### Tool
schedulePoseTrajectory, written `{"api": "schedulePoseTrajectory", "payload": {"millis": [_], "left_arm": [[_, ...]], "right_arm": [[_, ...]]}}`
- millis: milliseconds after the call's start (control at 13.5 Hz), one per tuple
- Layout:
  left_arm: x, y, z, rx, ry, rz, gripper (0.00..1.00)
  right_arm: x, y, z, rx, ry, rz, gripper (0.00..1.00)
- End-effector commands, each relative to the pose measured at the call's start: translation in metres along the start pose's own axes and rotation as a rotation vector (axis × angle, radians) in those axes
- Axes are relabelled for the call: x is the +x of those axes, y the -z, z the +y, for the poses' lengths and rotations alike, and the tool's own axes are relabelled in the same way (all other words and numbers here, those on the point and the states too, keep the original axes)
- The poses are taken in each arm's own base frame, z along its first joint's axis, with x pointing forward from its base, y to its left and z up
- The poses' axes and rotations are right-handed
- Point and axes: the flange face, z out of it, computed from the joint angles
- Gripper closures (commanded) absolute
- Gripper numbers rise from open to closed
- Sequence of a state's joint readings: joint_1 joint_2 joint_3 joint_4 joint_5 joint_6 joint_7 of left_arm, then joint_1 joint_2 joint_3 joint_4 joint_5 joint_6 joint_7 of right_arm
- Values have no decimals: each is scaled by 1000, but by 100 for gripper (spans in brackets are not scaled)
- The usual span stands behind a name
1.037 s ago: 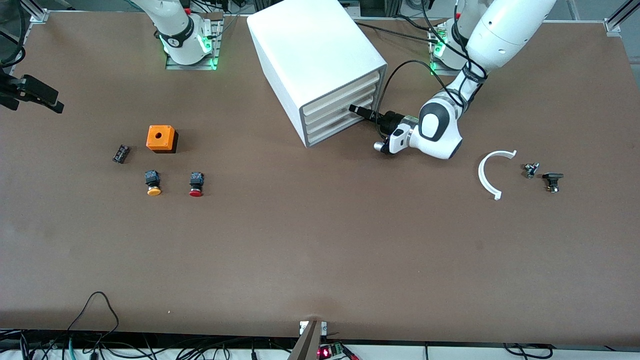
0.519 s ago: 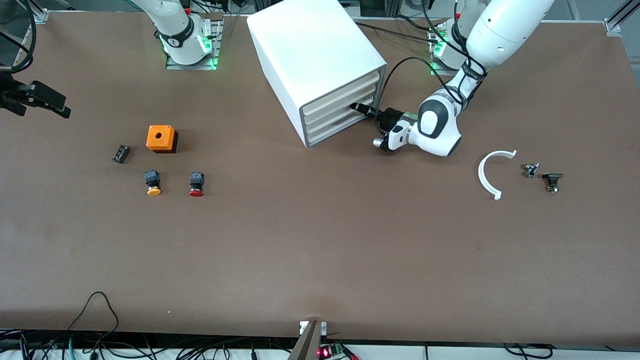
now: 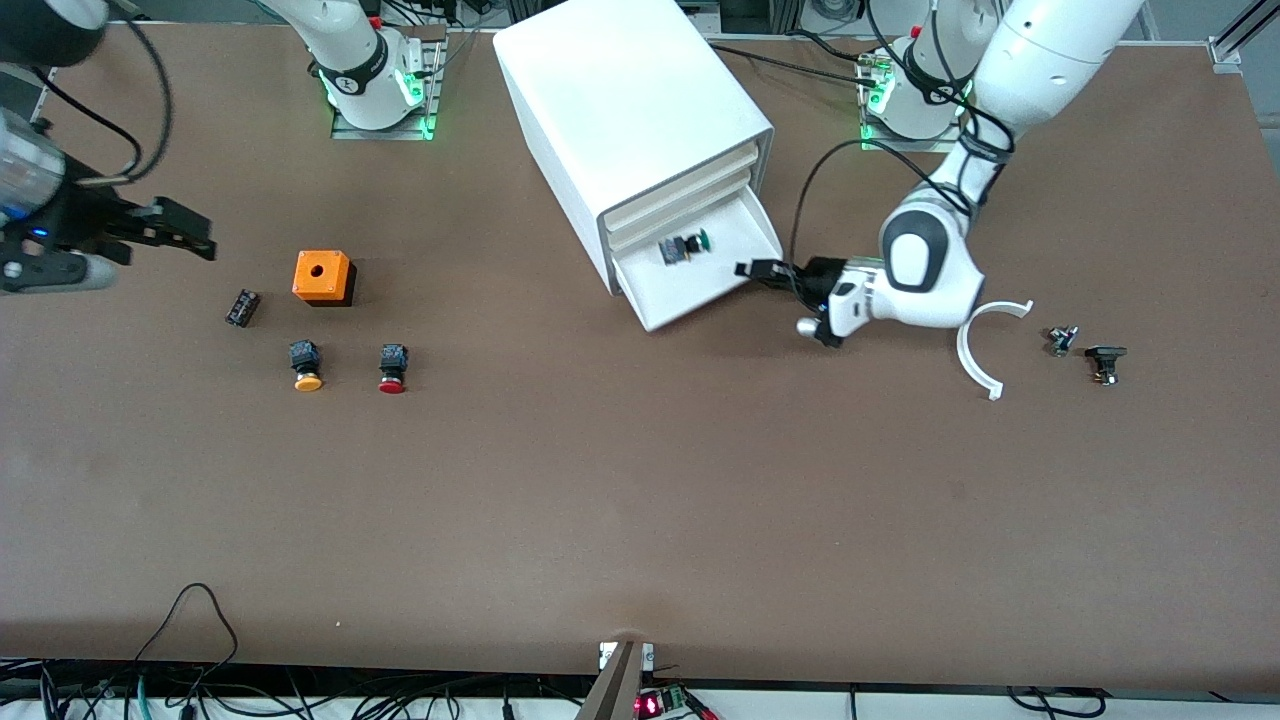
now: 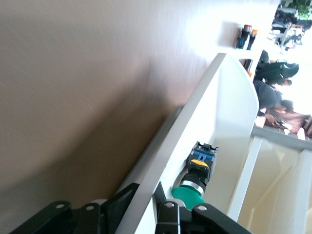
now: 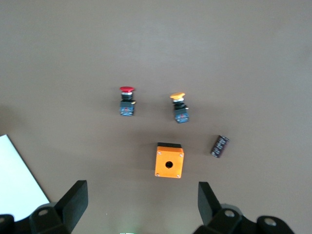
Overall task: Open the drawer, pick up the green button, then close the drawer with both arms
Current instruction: 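Release the drawer with the left gripper while the right gripper reaches in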
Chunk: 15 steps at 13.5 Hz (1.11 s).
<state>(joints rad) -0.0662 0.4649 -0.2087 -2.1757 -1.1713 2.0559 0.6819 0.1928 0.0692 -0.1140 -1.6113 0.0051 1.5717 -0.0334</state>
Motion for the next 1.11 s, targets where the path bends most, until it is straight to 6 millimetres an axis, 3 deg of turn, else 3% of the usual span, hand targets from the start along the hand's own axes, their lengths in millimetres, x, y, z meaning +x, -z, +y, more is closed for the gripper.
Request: {"api": "schedulePoseTrajectory", "payload": {"millis": [0,148,222,370,444,667,815,963,1037], "left_arm": [[16,17,0,74,-15,60,1],[19,38,7,69,-17,98,0],[20,50,12,69,-25,118,0],[18,77,35,124,-86,137,0],[18,101,48,208,-118,133,0],[10,183,97,511,-185,152,0],[-12,220,142,701,-236,119,0],[-27,263,189,932,-275,94,0],[-34,280,208,1017,-286,69,0]], "right_arm": [[12,-16,-33,-8,54,-9,0],[21,-30,-63,-9,104,-9,0],[25,-37,-89,-14,152,-8,0],[31,-44,-155,-32,258,7,0],[35,-45,-189,-40,307,15,0],[29,-69,-299,-65,479,21,0],[15,-90,-371,-64,586,61,0],[5,-107,-415,-29,697,89,0],[1,-117,-438,-23,861,94,0]]}}
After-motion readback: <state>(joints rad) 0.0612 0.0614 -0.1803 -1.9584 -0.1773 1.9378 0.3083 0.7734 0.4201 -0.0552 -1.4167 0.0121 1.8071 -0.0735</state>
